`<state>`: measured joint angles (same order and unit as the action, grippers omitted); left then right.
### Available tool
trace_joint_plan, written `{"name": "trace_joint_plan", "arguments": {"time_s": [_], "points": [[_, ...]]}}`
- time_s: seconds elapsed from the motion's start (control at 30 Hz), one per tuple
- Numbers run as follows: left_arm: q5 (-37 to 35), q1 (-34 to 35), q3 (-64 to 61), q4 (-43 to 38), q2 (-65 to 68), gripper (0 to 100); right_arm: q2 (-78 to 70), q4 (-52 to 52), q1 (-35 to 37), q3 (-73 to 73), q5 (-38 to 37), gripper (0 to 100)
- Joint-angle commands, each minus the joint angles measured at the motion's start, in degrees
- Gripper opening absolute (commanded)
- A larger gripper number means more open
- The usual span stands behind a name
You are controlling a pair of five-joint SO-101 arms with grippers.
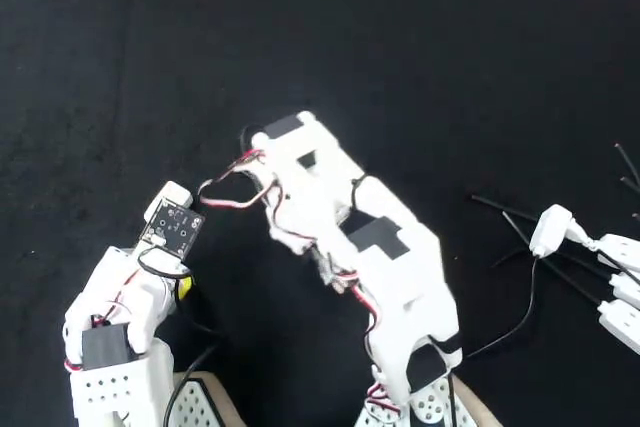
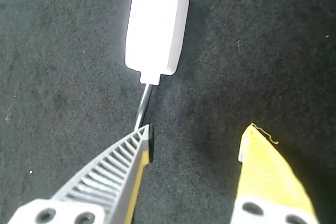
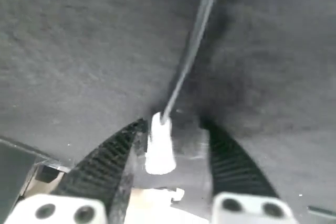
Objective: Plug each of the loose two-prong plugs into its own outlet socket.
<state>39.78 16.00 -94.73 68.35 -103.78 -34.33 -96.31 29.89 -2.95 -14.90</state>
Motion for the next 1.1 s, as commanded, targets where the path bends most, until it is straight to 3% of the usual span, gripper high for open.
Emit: {"name": "trace_joint_plan", "arguments": {"time_s": [0.0, 0.17, 0.5, 0.77, 0.97, 1.07], "points": [[0.4, -1.8, 0.5, 0.6, -0.4, 27, 0.4, -1.6, -1.8, -3.0, -0.4, 27.7], [0.4, -1.9, 0.5, 0.6, -0.4, 27, 0.1, -1.8, -0.6, -2.9, -0.4, 25.9], [0.4, -1.8, 0.5, 0.6, -0.4, 27, 0.1, 1.6, -0.5, 1.4, -0.4, 5.0], [0.4, -1.9, 0.5, 0.6, -0.4, 27, 1.4, 5.2, -1.9, 0.8, 0.0, 3.0], [0.4, -1.9, 0.5, 0.6, -0.4, 27, 11.6, 8.4, -4.6, 5.8, 2.5, 3.0], [0.4, -2.0, 0.5, 0.6, -0.4, 27, 17.7, 15.4, -4.8, 11.9, 2.6, 3.0]]}}
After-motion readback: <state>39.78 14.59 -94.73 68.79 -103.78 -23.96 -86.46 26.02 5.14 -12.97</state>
